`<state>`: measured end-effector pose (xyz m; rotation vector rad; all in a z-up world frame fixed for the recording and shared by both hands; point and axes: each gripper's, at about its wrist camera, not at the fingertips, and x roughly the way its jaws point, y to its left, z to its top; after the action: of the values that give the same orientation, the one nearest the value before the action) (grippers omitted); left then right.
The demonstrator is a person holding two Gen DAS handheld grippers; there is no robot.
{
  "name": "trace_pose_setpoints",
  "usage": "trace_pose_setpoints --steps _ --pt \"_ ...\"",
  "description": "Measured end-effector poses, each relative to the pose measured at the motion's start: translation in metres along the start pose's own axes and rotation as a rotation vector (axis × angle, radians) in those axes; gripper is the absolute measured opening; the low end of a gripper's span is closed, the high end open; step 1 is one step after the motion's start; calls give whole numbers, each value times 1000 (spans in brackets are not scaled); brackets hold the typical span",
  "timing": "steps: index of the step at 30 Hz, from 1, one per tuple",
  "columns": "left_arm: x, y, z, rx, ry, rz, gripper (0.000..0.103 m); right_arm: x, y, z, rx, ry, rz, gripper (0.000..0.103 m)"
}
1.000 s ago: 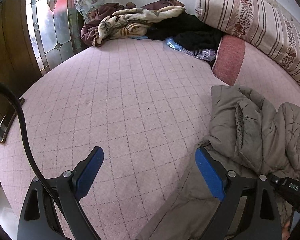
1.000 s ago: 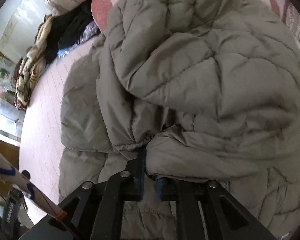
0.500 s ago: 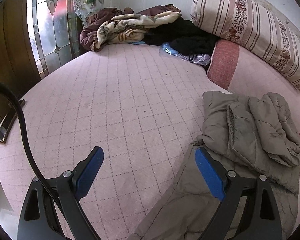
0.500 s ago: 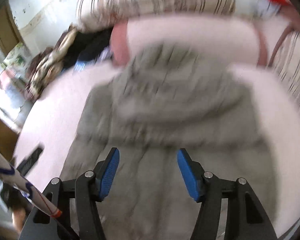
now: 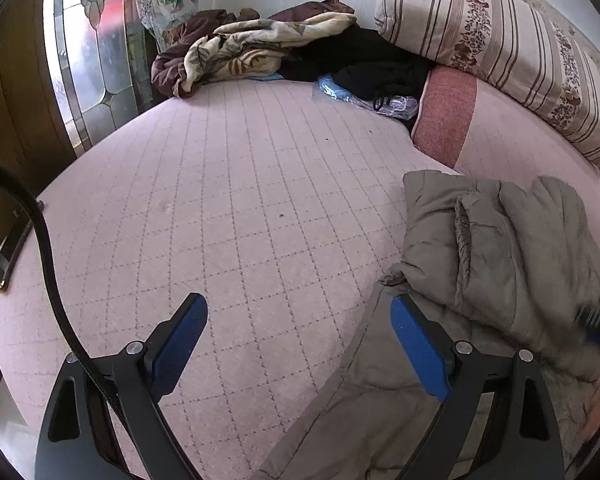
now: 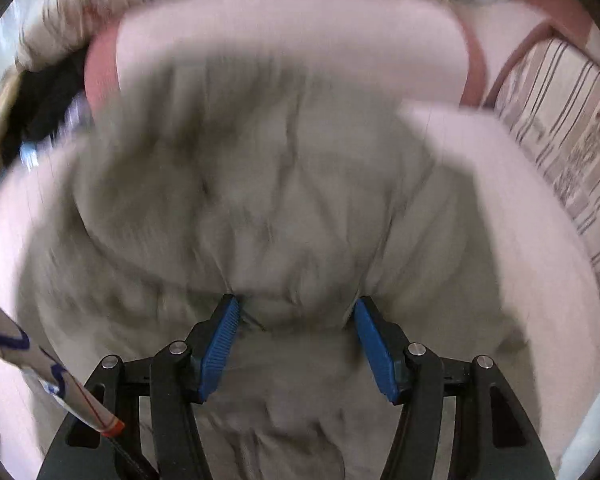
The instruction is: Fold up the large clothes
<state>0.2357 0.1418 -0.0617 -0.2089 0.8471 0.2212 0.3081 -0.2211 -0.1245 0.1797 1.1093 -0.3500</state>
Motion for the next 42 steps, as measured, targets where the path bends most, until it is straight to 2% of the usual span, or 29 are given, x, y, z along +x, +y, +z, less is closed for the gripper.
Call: trace_pose_setpoints --steps 3,7,12,15,17,19,23,26,28,29,33,35,37,40,42 --pt "-2 -2 -1 4 -3 -7 93 11 3 -34 -73 30 -17 65" --pt "-5 -4 -5 17 -5 -6 93 -2 0 -33 -77 25 -9 65" --pt "-8 -3 -5 12 -13 -4 93 -61 11 -19 -67 -194 -48 65" --pt "-5 -1 -4 3 1 -10 93 -82 31 -8 -57 -244 9 65" --pt "-4 0 -3 -4 6 -11 93 -79 48 -1 -54 -223 73 65" --pt "-4 1 -2 -7 6 -14 93 -67 58 2 -54 -191 93 65" --pt "-4 4 2 -14 -3 -13 93 -7 79 -8 -79 -44 101 65" --pt "-2 8 3 -31 10 -18 93 2 92 -12 -144 -70 21 65" --pt "-1 9 3 -34 16 -22 93 -5 96 -6 -178 -66 -10 64" --pt "-1 9 2 -31 16 -20 93 -18 98 -4 -188 -93 -15 63" --pt "-3 9 2 -29 6 -14 93 -58 102 -14 -192 -222 64 63" --pt "-2 10 1 -32 10 -14 93 -58 112 -25 -211 -210 112 63" --pt "-1 11 2 -32 13 -10 93 -43 128 -36 -250 -148 137 63" --pt "0 10 2 -27 9 4 93 -18 144 -49 -320 -141 44 69" --pt "1 9 2 -25 9 -1 93 -24 147 -50 -345 -156 17 69"
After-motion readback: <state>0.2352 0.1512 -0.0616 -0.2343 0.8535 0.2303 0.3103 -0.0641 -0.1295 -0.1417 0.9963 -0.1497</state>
